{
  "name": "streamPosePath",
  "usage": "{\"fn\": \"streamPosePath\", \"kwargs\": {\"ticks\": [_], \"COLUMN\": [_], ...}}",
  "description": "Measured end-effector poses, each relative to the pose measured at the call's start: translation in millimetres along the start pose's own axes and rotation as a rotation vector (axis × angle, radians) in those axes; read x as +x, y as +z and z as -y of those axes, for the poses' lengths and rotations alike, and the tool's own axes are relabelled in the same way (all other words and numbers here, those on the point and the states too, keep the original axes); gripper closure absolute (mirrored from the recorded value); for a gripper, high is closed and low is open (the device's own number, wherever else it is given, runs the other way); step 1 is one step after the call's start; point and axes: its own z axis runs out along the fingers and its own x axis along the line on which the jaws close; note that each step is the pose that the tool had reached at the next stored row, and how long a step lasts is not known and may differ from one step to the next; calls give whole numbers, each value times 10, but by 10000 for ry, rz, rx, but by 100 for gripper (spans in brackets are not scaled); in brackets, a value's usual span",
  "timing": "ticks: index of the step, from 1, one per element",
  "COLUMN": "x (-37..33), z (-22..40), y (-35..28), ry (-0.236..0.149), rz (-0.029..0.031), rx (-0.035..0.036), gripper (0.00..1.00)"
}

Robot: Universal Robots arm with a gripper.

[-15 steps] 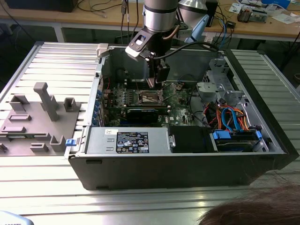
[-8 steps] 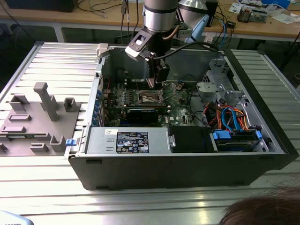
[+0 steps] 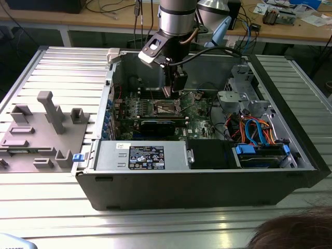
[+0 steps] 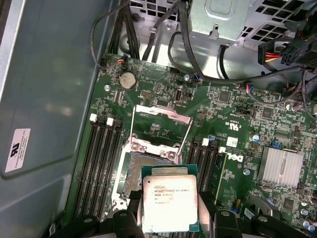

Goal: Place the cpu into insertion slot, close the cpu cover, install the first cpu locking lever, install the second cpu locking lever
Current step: 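Place the cpu into insertion slot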

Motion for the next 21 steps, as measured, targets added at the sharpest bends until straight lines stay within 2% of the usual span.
{"fn": "streamPosePath", "kwargs": {"ticks": [21], "x": [0], "z": [0], "y": [8], "ry": [258], "rz": [10], "rx": [4], "gripper": [46]}}
